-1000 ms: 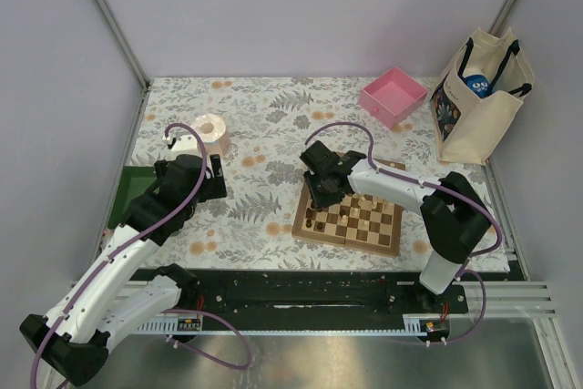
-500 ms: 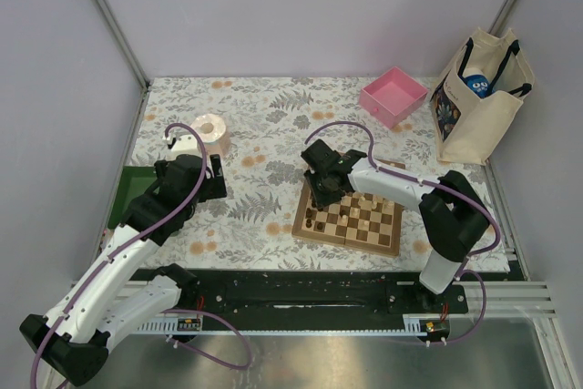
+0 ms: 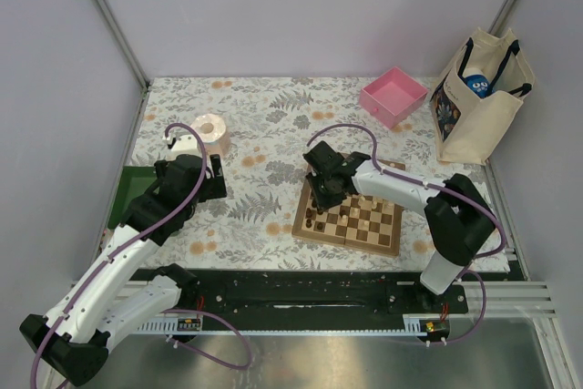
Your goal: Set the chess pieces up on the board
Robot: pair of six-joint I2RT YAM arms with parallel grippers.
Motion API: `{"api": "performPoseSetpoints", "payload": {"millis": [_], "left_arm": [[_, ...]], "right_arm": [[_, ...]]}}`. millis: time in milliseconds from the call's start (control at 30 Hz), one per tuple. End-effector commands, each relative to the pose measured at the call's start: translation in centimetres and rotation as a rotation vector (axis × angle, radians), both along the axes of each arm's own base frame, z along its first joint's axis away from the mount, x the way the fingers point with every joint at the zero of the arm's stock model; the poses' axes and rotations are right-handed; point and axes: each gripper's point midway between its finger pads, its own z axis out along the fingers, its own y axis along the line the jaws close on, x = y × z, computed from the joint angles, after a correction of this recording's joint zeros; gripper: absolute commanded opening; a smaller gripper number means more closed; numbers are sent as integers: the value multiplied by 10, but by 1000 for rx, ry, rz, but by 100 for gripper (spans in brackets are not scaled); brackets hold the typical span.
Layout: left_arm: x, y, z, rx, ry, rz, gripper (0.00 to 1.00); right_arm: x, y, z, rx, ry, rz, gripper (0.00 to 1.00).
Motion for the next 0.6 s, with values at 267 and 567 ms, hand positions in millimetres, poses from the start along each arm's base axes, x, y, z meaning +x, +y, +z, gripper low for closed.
{"api": "performPoseSetpoints", "payload": {"millis": [267,567], "left_arm": [[2,-1,1,-10,-7,-2,99],[2,-2,0,-8,-3,-5,99]], "right_arm": [[-5,-3,15,42,-12,-16,26],[-10,-3,9,44,14,-28,26]]}}
